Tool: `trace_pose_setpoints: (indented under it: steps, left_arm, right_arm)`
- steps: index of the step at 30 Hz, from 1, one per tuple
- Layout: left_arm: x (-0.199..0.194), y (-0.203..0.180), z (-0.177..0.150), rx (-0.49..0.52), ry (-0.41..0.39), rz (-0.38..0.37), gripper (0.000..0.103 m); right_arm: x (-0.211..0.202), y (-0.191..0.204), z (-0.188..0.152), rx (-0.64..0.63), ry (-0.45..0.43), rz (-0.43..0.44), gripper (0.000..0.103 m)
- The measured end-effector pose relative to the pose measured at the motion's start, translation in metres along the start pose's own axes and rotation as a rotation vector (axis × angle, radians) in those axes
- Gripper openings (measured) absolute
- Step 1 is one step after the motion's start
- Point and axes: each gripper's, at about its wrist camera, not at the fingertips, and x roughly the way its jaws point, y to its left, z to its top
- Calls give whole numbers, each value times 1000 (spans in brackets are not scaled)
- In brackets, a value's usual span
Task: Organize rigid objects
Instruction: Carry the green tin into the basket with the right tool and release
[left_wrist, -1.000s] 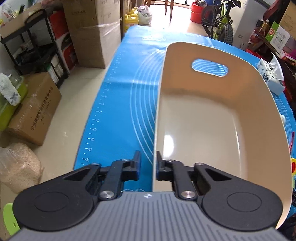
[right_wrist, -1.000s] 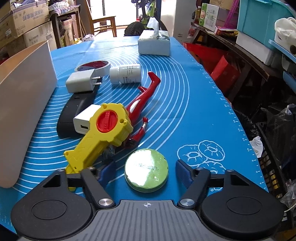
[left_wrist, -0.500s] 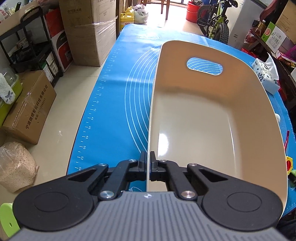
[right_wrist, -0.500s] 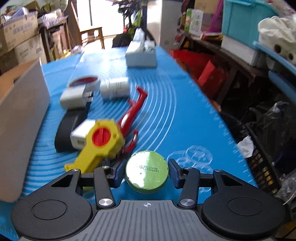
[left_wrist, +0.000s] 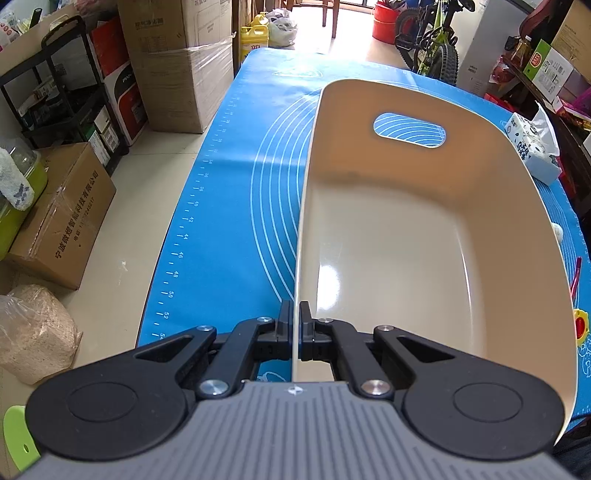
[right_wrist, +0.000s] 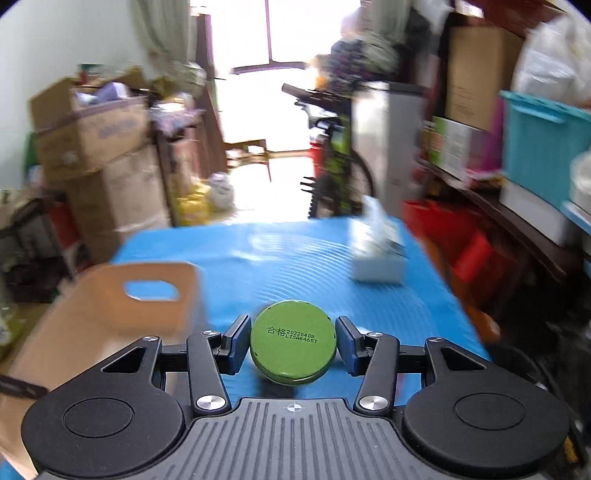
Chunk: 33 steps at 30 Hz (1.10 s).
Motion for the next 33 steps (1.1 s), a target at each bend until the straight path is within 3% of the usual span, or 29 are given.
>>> trace_pose_setpoints:
  steps: [3, 8, 15, 20, 29, 33]
  left_arm:
    - [0, -1, 0, 4, -1, 1, 3]
    - [0, -1, 0, 10, 2, 3, 3]
    - [-1, -1, -1, 21, -2, -2, 3]
    - [-1, -2, -1, 23, -1, -1, 3]
    - [0, -4, -1, 25, -1, 2, 3]
    - [0, -3, -1, 27, -1, 3, 3]
  right_arm:
    - [17, 32, 9, -43, 6, 82, 55]
    - [43, 87, 8, -161, 59, 141, 55]
    - [76, 135, -18, -191, 238, 178, 55]
    - [99, 153, -41, -225, 370, 176, 55]
    - [114, 160, -47, -249, 496, 149, 54]
    - [111, 156, -43, -228, 477, 145, 67]
